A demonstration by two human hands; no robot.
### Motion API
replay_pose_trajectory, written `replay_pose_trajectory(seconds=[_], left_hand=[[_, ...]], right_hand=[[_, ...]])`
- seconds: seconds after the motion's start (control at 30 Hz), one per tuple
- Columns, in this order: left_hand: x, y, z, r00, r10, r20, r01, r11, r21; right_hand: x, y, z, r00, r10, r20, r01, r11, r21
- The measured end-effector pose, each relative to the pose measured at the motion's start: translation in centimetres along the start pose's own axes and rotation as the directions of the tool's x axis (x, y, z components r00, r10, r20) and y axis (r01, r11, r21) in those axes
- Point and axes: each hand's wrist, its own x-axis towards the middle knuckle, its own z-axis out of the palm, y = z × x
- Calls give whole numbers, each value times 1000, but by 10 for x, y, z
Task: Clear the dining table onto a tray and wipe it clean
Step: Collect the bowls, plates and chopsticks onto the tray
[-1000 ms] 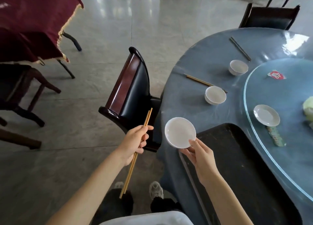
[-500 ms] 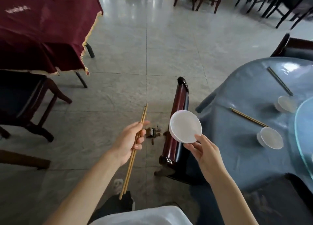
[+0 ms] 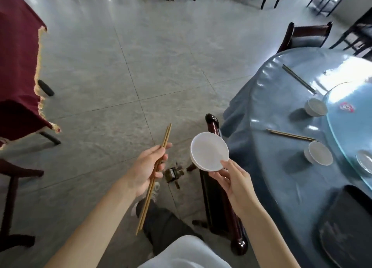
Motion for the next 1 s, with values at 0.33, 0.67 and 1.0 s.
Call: replay_pose_trajectory(seconds=[0.33, 0.67, 1.0], left_hand=[[142, 136, -51, 991, -90, 94, 74, 984, 164], [282, 228, -23, 949, -239, 205, 157, 924, 348], [426, 282, 74, 840, -450, 303, 250, 816, 521]], right_hand=[[116, -22, 107, 983, -3, -183, 42, 977, 207], [185, -88, 155, 936, -65, -345, 156, 958, 243], [270, -140, 168, 741, 34, -670, 319, 861, 396]])
